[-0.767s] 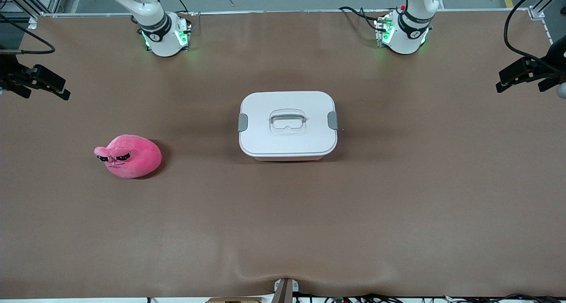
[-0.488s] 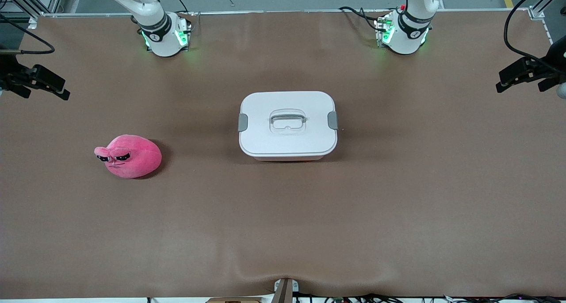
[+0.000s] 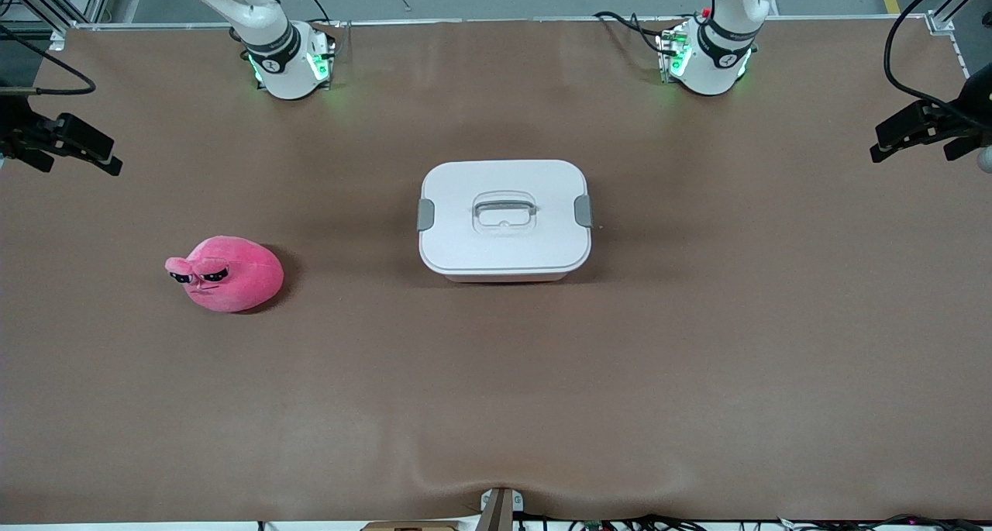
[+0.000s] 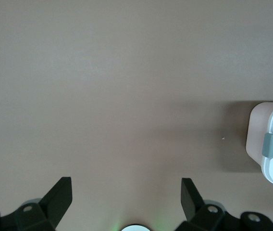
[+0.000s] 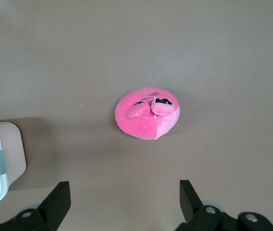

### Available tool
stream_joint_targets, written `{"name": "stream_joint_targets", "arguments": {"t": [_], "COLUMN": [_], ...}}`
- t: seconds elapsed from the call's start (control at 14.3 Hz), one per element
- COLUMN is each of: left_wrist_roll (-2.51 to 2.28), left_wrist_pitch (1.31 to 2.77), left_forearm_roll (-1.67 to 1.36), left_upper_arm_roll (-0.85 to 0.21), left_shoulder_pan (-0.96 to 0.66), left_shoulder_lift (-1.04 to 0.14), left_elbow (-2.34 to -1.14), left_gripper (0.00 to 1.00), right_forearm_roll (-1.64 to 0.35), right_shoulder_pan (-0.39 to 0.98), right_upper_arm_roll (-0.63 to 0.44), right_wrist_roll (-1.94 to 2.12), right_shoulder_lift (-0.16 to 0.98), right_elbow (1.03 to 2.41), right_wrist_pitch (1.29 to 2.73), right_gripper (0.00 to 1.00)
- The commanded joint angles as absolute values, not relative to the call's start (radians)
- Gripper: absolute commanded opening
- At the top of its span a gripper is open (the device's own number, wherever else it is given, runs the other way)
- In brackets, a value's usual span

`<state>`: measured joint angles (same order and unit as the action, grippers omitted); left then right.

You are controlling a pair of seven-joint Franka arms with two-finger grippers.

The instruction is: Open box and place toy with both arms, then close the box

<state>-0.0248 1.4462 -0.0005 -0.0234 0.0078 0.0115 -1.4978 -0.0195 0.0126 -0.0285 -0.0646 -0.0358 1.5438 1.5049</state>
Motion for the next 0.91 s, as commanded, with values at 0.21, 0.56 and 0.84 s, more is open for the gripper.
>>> {"name": "stream_joint_targets", "arguments": {"t": [0.21, 0.56, 0.84], "left_wrist_roll": [-0.037, -0.04, -0.102], "left_wrist_pitch": [1.447, 1.48, 1.508], "left_forearm_roll": [0.002, -0.006, -0.015], "left_upper_arm_roll": [-0.021, -0.023, -0.038], "left_shoulder_pan": [0.018, 0.005, -0.008], "left_shoulder_lift": [-0.032, -0.138, -0.192], "left_elbow": [-1.489, -1.451, -1.433], "left_gripper": [1.0, 1.0, 1.0], "right_forearm_roll": [-0.017, -0.017, -0.017], "right_shoulder_pan": [0.006, 0.006, 0.005], "right_upper_arm_roll": [-0.025, -0.025, -0.026], "right_wrist_roll": [-0.071, -0.072, -0.071], "right_shoulder_lift": [-0.051, -0.051, -0.049], "right_elbow": [1.557, 1.557, 1.557], "right_wrist_pitch": [1.503, 1.502, 1.502], "right_gripper": [1.0, 1.0, 1.0]}}
